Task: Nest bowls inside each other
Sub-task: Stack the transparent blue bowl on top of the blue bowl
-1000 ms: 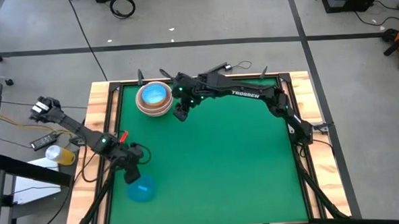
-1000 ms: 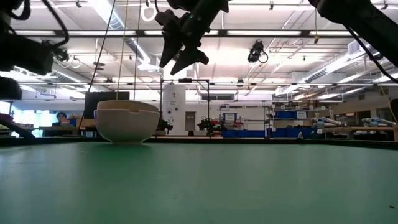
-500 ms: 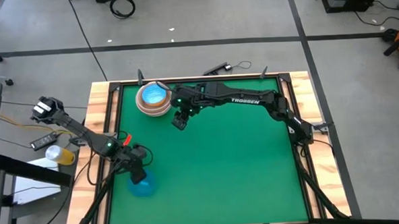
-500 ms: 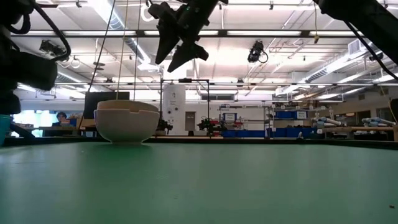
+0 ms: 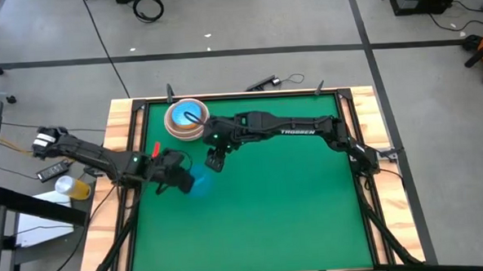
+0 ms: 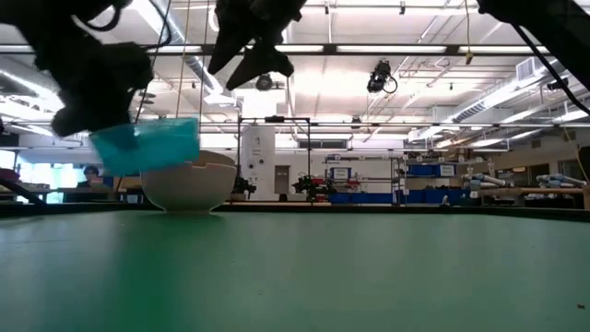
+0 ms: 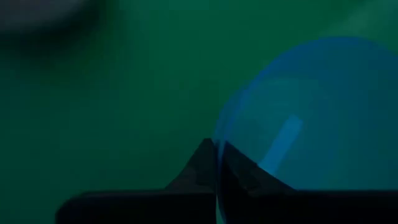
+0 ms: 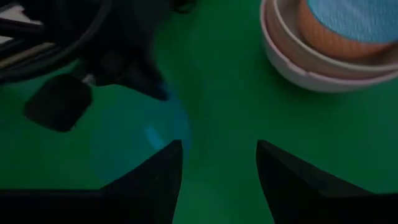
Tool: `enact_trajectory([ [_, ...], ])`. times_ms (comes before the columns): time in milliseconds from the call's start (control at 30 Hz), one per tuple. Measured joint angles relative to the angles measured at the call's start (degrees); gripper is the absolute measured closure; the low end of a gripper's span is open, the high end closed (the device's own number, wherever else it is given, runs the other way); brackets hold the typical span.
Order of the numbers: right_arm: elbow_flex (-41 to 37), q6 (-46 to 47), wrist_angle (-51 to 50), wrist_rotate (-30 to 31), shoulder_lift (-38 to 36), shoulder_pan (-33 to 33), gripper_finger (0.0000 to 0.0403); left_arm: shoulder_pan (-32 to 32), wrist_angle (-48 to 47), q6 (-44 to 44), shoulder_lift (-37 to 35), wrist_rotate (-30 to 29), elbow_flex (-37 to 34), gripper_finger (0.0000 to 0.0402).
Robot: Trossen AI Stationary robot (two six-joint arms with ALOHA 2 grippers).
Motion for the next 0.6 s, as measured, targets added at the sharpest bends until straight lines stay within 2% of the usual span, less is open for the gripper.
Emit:
enact_trajectory([
  [200,0.0,-0.5,0.7,-0.4,0.0,-0.3,0.0195,5.0,-0.3,9.2,0.0,-4.9,5.9,0.04],
  [467,0.0,-3.0,-1.1,2.2,0.0,-1.0,0.0197,10.0,-0.3,16.6,0.0,-5.2,11.4,0.04],
  [600,0.1,-3.6,-2.7,3.2,0.0,-2.1,0.0221,11.1,-0.8,18.4,0.0,-5.5,13.5,0.0395],
])
